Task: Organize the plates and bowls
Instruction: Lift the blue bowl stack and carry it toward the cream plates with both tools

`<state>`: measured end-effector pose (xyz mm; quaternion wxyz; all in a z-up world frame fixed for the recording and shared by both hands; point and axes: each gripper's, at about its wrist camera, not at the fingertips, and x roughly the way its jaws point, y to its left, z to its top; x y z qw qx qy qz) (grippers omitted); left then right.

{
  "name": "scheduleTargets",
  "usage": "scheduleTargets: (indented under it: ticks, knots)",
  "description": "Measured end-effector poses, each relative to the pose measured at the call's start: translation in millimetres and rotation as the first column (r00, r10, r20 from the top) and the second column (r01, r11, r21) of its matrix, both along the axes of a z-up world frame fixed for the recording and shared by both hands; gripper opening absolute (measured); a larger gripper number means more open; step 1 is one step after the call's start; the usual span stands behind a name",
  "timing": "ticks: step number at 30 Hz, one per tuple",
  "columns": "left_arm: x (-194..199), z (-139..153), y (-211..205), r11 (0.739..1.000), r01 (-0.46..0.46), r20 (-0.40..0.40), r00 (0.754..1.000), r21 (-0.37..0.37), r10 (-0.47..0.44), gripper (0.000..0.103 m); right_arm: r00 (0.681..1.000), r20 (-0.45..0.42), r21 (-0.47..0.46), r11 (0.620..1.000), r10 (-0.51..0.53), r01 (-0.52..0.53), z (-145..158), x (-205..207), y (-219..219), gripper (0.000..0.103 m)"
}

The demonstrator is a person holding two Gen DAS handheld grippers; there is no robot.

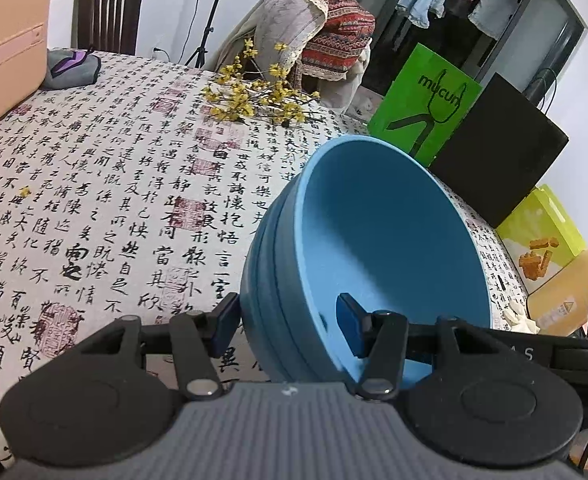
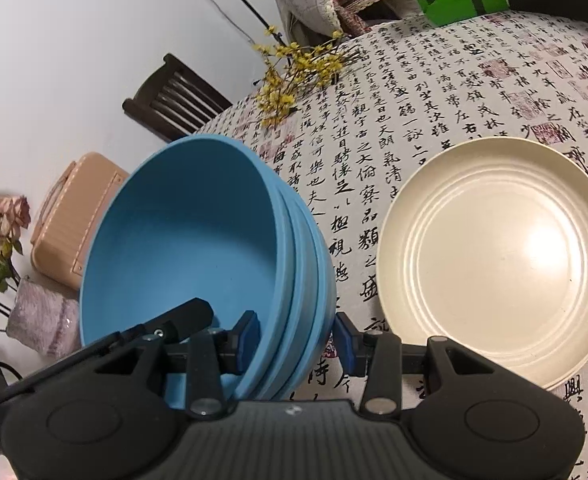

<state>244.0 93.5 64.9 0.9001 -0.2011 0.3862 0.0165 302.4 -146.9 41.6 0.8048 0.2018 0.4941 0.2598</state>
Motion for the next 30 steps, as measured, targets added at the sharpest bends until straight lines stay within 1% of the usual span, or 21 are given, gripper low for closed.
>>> scheduleTargets:
  ticks: [6, 20, 30]
  knots:
    - [5.8, -1.9, -11.8, 1.0, 0.02, 0.003, 1.0, -0.013, -0.02, 0.053, 1.0, 0.0, 0.001, 1.0, -0.031, 0.031, -1.2, -1.2, -13.0, 0.041]
    - [31.9, -10.4, -49.4, 0.994, 0.109, -0.01, 0.994, -0.023, -0.109, 0.053, 0.992, -0.009, 0.005, 0.992, -0.127, 0.127, -9.6, 5.9, -55.6, 0.041]
    - [54.2, -20.1, -69.5, 0.986, 0.158, -0.04, 0.986, -0.048, -0.16, 0.053, 0.982, -0.024, 0.013, 0.982, -0.189, 0.19, -19.3, 16.8, -84.2, 0.041]
